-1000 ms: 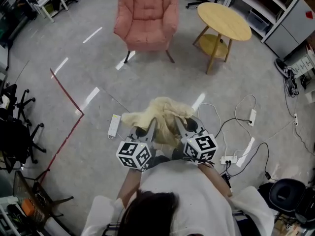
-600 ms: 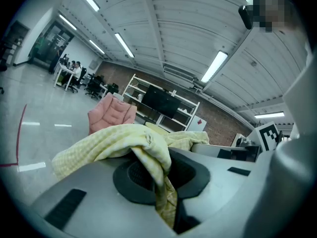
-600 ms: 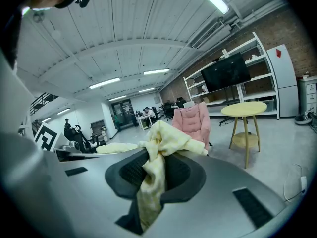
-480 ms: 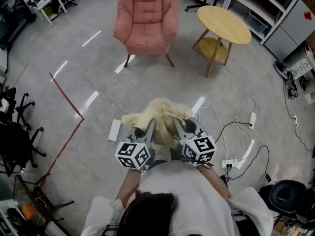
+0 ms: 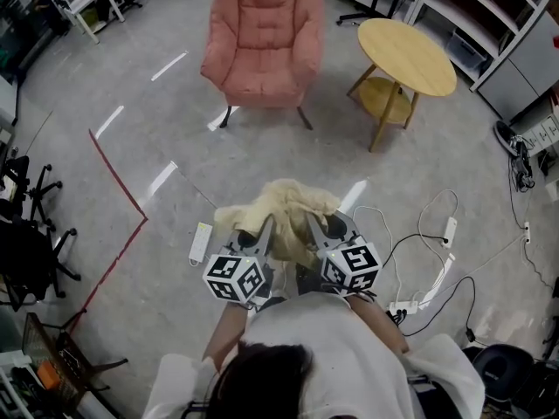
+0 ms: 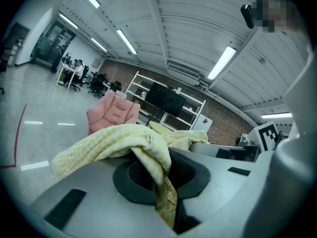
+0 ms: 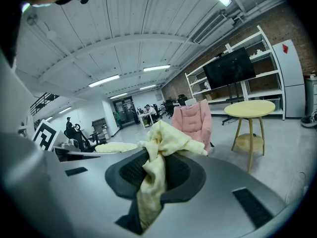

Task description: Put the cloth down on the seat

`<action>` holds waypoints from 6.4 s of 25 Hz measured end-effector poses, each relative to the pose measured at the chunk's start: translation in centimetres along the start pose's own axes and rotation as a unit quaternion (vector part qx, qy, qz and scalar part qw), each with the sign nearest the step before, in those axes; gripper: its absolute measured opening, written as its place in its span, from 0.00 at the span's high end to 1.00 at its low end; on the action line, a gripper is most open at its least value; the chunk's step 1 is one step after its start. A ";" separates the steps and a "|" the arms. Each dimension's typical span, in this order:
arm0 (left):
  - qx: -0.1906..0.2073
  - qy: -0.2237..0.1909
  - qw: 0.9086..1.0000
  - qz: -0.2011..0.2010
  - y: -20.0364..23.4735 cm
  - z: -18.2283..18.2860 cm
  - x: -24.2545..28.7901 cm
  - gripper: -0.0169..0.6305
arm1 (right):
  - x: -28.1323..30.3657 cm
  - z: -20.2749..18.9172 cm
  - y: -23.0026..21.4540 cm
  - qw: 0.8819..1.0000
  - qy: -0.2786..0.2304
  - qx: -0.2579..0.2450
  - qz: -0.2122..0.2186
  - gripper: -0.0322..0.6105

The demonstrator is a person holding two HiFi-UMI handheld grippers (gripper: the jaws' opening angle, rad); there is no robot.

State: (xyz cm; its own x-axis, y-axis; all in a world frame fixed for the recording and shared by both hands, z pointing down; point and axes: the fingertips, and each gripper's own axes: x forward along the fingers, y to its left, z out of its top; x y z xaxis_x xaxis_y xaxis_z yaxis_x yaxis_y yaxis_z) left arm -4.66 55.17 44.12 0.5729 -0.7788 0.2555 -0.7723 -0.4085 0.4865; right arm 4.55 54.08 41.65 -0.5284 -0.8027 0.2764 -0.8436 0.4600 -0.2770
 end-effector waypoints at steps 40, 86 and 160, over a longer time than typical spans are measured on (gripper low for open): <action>-0.039 0.009 0.997 0.065 0.0 6.0 23.5 0.88 | 12.3 8.7 -20.0 0.996 0.035 -0.006 0.080 0.82; -0.026 0.075 0.997 0.009 22.7 20.2 38.9 0.88 | 40.7 15.8 -22.8 0.999 0.050 0.008 0.008 0.82; -0.058 0.078 0.987 0.127 41.2 36.1 68.7 0.88 | 75.2 28.0 -40.9 0.988 0.110 -0.010 0.107 0.82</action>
State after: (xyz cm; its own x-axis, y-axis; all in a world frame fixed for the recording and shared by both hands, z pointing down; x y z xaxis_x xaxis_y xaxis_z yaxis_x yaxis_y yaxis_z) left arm -6.99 -32.37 51.57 0.4078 -0.7623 0.5025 -0.8646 -0.1455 0.4810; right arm 2.01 -35.71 48.04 -0.7010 -0.5858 0.4068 -0.7109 0.6195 -0.3329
